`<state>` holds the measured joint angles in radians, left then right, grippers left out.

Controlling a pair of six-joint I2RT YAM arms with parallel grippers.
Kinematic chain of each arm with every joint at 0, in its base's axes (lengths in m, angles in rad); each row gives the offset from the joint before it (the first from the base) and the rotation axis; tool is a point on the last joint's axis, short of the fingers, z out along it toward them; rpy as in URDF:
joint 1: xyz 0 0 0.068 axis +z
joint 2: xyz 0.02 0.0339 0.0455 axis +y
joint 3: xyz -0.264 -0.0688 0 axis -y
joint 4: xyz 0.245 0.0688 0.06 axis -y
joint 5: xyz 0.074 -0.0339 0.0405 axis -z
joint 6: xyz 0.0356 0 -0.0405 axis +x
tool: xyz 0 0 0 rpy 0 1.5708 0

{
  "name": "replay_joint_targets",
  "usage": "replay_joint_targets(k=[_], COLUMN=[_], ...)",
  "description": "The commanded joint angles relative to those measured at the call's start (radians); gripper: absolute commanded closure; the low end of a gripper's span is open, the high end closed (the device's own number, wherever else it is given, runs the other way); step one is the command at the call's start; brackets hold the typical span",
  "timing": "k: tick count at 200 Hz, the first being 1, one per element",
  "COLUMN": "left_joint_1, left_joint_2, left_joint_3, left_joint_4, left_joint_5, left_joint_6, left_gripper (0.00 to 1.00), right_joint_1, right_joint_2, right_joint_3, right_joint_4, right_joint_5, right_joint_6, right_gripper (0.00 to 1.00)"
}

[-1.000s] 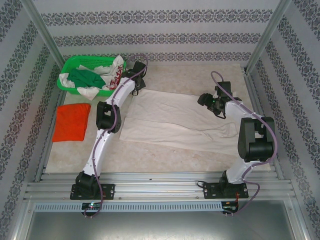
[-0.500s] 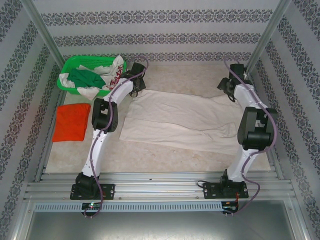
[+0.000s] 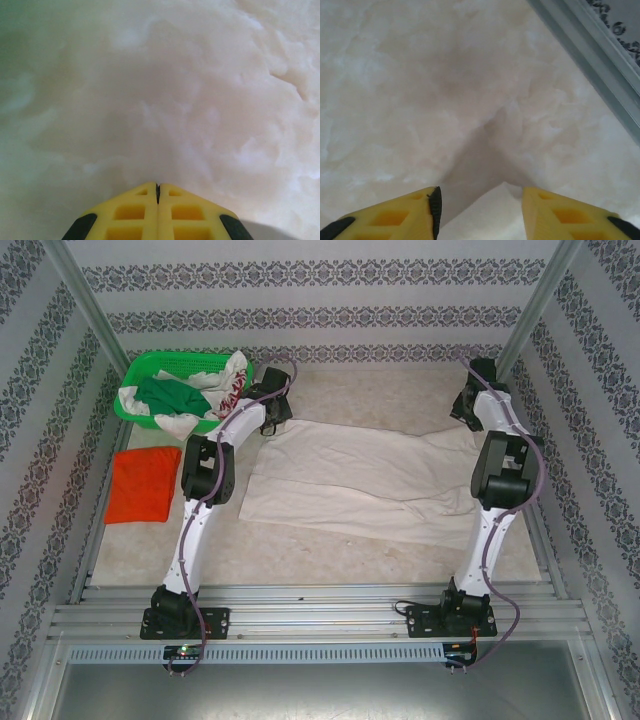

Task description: Fold and stack the t-shirts

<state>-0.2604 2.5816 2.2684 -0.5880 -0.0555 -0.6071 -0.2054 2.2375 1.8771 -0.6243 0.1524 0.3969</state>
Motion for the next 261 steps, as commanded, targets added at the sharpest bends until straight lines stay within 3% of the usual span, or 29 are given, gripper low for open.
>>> replay_joint_targets(k=[1,29,57,132,261], left_joint_1=[0.006,0.006,0.006,0.006,0.015], left_joint_2=[-0.052,-0.057,-0.067,-0.156,-0.577], left_joint_3=[-0.023,-0.024,-0.027,-0.069,-0.646], left_joint_4=[0.028,0.030,0.028,0.069,0.331], left_joint_5=[0.009,0.014,0.013,0.032,0.038], left_joint_6=[0.017,0.017,0.023,0.018,0.004], left_gripper=[1.00,1.00,1.00,1.00,1.00], right_joint_1=[-0.018,-0.026,-0.033,-0.035,-0.047], right_joint_2=[0.032,0.051,0.040,-0.151,-0.479], right_joint_3=[0.042,0.060,0.060,-0.109,-0.463], right_joint_4=[-0.066,-0.080,-0.080,0.077,0.202], right_joint_5=[-0.024,-0.032,-0.028,-0.066,-0.043], right_joint_6=[-0.030,-0.045,-0.068,-0.102,-0.061], right_gripper=[0.65,0.75,1.00,1.00,1.00])
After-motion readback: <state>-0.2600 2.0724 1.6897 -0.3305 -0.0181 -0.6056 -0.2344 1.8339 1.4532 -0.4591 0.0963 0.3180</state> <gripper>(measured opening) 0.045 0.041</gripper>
